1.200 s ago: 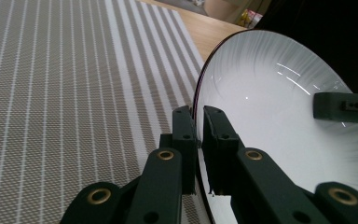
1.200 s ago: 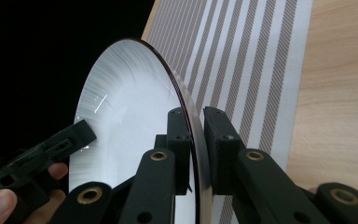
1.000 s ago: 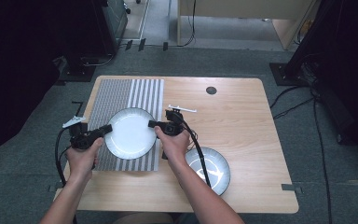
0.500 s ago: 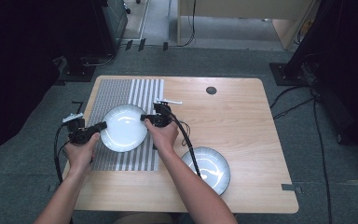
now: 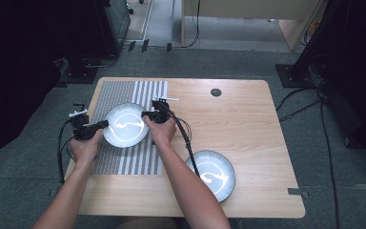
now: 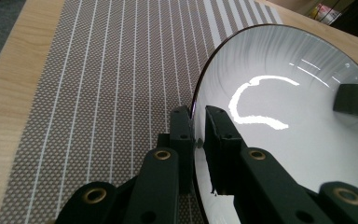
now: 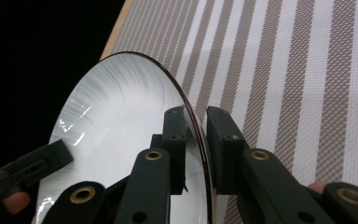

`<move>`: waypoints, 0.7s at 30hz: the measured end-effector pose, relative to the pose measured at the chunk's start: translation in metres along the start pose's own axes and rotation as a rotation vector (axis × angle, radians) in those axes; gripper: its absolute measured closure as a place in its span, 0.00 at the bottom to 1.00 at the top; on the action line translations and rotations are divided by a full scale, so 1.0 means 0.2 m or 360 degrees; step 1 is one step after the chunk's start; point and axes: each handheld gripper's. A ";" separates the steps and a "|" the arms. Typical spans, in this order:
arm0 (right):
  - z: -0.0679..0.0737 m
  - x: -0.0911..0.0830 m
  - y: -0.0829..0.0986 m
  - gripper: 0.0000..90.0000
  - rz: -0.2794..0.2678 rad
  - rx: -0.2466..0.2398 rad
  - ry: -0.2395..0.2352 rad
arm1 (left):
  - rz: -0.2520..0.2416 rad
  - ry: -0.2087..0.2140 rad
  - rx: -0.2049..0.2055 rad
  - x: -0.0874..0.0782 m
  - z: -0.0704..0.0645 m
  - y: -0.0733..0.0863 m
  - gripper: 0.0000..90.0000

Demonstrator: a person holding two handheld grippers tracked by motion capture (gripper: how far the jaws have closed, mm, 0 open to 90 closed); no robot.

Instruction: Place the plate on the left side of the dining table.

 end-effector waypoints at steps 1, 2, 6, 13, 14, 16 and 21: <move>-0.01 0.01 0.00 0.87 0.0003 0.0009 0.0013 | 0.0005 -0.0008 0.0000 0.01 -0.01 -0.01 0.92; -0.03 0.04 -0.01 0.86 -0.0001 0.0012 0.0038 | -0.0007 -0.0004 -0.0046 0.04 0.00 -0.01 0.93; -0.04 0.07 -0.03 0.86 0.0011 -0.0022 0.0071 | 0.0023 0.0000 -0.0110 0.09 0.03 -0.01 0.93; -0.06 0.15 -0.03 0.86 0.0024 -0.0068 0.0119 | 0.0038 -0.0018 -0.0197 0.14 0.06 -0.02 0.94; -0.06 0.16 -0.03 0.86 0.0029 -0.0071 0.0120 | 0.0048 -0.0018 -0.0203 0.14 0.07 -0.02 0.95; -0.07 0.18 -0.04 0.87 0.0030 -0.0095 0.0114 | 0.0043 -0.0013 -0.0217 0.14 0.07 -0.02 0.95; -0.06 0.20 -0.06 0.87 -0.0004 -0.0159 0.0121 | 0.0013 -0.0020 -0.0241 0.15 0.09 -0.03 0.95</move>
Point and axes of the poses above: each handheld gripper's, and its own axes: x roughly forward along the jaws, y roughly out of its underside, z roughly to its left, and after that the axes turned 13 degrees about -x, right-handed
